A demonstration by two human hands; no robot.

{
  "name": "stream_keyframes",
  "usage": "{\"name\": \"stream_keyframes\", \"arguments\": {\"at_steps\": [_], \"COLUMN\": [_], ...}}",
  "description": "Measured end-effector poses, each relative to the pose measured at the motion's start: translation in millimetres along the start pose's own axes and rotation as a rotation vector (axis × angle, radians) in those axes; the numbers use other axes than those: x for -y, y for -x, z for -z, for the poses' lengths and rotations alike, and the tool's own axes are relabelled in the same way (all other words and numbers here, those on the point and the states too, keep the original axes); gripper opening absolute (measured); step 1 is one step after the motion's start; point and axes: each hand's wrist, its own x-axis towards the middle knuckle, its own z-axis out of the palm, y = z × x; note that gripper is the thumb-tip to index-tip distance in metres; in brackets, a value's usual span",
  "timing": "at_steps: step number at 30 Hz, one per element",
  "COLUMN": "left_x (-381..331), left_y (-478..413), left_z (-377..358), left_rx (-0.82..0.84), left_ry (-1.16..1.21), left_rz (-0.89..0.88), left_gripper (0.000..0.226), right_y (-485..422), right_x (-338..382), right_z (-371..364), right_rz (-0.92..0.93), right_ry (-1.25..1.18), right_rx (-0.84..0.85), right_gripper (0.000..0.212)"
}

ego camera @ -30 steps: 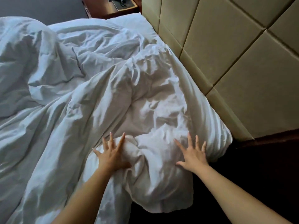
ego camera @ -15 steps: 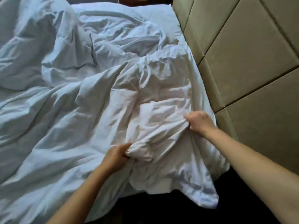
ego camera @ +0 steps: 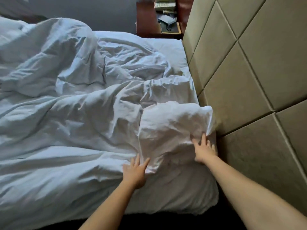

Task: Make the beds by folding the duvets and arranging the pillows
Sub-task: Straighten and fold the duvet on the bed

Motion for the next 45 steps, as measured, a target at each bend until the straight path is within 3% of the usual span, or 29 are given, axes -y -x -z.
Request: {"name": "stream_keyframes", "arguments": {"at_steps": [3, 7, 14, 23, 28, 35, 45], "left_x": [54.6, 133.9, 206.6, 335.1, 460.3, 631.3, 802.7], "left_y": [24.8, 79.8, 184.0, 309.9, 387.2, 486.8, 520.6], "left_z": [10.0, 17.7, 37.0, 13.9, -11.1, -21.4, -76.0], "left_rx": [-0.105, -0.118, -0.2, -0.318, -0.351, -0.461, -0.506], "left_ry": [0.011, 0.148, 0.381, 0.666, 0.787, 0.812, 0.981], "left_rz": [0.129, 0.438, 0.614, 0.818, 0.938, 0.964, 0.925], "left_gripper": [0.062, 0.055, 0.052, 0.056, 0.064, 0.06, 0.056], "right_y": [2.3, 2.4, 48.5, 168.2, 214.5, 291.0, 342.8], "right_x": [11.9, 53.4, 204.7, 413.0, 520.9, 675.2, 880.1], "right_z": [23.7, 77.5, 143.1, 152.9, 150.5, 129.8, 100.9], "right_rz": [-0.016, 0.063, 0.528, 0.923, 0.926, 0.914, 0.937], "right_ry": [0.078, 0.096, 0.205, 0.382, 0.365, 0.278, 0.291], "right_rx": [-0.008, -0.131, -0.315, -0.337, -0.328, -0.349, -0.29], "right_gripper": [0.072, 0.051, 0.053, 0.057, 0.051, 0.043, 0.045]}}
